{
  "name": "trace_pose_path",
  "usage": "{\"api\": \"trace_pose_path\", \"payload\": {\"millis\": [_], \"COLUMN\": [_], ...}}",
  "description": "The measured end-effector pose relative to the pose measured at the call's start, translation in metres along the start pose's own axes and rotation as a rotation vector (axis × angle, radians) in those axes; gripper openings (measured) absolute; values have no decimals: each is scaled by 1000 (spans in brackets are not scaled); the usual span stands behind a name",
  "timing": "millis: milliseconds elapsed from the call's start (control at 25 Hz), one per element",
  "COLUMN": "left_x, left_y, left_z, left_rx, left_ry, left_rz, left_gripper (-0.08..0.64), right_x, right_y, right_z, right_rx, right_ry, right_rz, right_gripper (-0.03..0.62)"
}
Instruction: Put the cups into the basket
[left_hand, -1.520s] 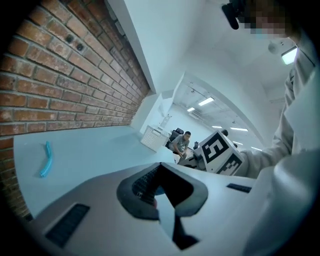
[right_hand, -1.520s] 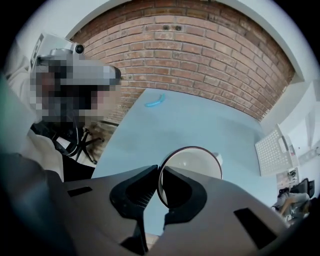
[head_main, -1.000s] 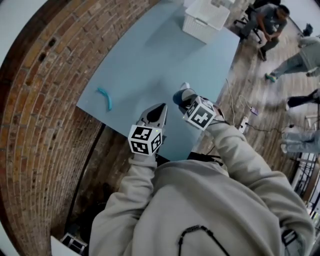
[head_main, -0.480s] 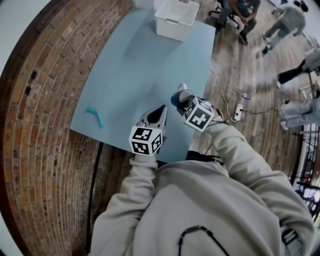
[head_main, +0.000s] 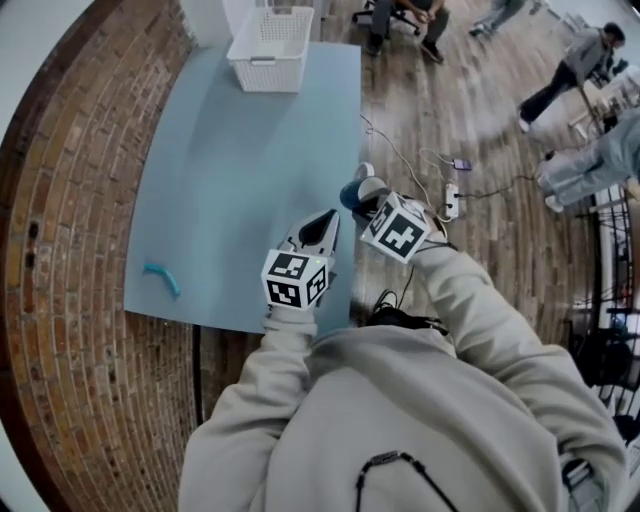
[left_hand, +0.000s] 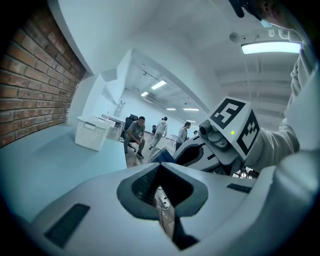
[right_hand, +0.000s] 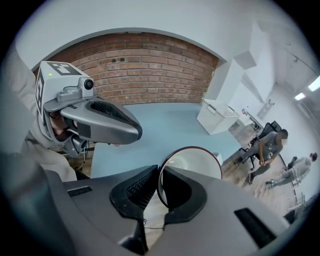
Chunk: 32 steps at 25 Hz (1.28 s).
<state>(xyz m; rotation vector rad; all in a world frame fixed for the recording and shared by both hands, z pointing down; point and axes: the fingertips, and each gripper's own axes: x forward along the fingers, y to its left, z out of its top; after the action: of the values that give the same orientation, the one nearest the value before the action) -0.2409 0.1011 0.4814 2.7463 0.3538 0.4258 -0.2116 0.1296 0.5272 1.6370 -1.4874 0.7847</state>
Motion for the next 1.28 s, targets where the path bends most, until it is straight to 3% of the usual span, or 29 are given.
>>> {"api": "trace_pose_path", "payload": {"millis": [680, 880, 1120, 1280], "left_x": [200, 242, 270, 293], "left_y": [-169, -191, -216, -202], "left_z": [-12, -3, 11, 16], "left_rx": [67, 59, 36, 47], "left_ry": [67, 51, 52, 66], "left_rz": [-108, -67, -129, -134], "left_gripper": [-5, -5, -5, -5], "right_x": [-106, -131, -142, -131], "right_y": [-153, -180, -209, -236], "right_z": [-209, -237, -253, -256], "right_rx": [146, 144, 169, 187], "right_ry": [2, -11, -35, -30], "right_rz": [-96, -110, -121, -122], "right_gripper": [41, 41, 41, 41]}}
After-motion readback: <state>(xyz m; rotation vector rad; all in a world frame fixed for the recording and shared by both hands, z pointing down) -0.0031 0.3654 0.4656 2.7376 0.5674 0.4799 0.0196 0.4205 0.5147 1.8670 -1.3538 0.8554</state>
